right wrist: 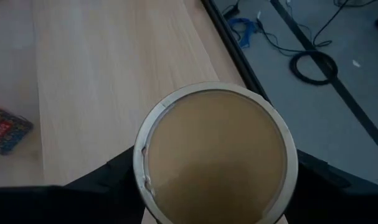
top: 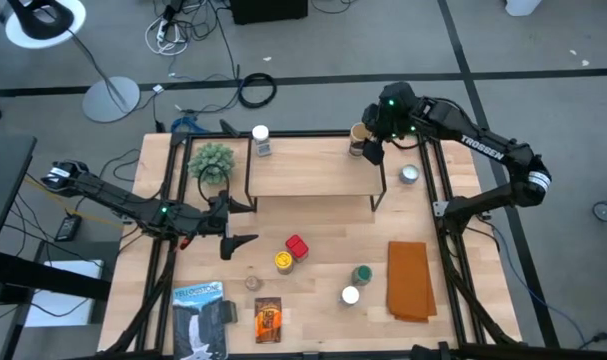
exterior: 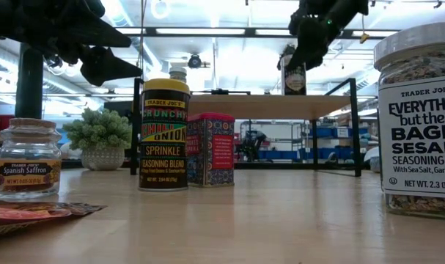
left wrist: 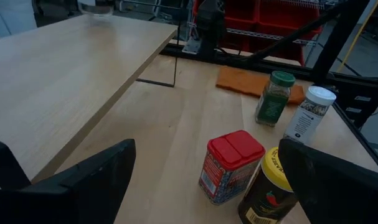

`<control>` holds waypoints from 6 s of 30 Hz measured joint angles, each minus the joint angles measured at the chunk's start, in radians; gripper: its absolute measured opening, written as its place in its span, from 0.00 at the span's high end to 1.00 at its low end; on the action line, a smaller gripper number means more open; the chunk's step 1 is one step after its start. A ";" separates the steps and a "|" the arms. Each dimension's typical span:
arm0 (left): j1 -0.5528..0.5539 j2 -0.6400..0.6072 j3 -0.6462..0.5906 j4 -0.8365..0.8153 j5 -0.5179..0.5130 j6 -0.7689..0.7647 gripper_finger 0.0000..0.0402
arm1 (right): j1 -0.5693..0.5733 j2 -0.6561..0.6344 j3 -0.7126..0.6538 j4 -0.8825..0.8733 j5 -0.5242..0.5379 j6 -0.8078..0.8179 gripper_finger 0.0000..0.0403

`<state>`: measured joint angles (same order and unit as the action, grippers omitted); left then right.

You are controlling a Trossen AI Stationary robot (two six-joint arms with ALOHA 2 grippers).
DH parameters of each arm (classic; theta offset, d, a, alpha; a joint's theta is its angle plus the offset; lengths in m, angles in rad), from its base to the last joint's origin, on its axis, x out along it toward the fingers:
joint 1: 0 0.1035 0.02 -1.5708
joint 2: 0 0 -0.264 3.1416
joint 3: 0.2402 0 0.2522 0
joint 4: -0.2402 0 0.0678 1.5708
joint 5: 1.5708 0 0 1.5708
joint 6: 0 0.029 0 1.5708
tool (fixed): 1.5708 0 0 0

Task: Shelf spices
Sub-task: Put the brown seasoning bottle onto the shelf, then put the green seasoning onto the shelf

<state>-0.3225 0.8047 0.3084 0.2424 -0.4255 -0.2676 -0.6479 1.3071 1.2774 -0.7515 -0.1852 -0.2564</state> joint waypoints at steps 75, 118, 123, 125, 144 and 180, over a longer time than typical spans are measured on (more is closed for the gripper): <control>0.000 0.000 0.000 0.000 0.000 -0.026 0.01 | -0.093 0.000 -0.019 -0.015 -0.096 -0.064 0.26; 0.000 0.000 0.000 0.000 0.000 -0.023 0.01 | -0.093 0.000 -0.019 -0.020 -0.089 -0.104 0.26; 0.000 0.000 0.000 0.000 0.000 -0.019 0.01 | -0.093 0.000 -0.019 -0.020 -0.089 -0.112 0.26; 0.000 0.000 0.000 0.000 0.000 -0.019 0.01 | -0.093 0.000 -0.019 -0.020 -0.089 -0.112 0.26; 0.000 0.000 0.000 0.000 0.000 0.002 0.01 | -0.093 0.000 -0.019 -0.020 -0.086 -0.166 0.24; 0.000 0.000 0.000 0.000 0.000 0.002 0.01 | -0.051 -0.157 -0.019 0.094 -0.097 -0.050 0.03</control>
<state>-0.3227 0.8047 0.3084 0.2428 -0.4255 -0.2661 -0.6992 1.1497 1.2583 -0.6580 -0.2820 -0.3063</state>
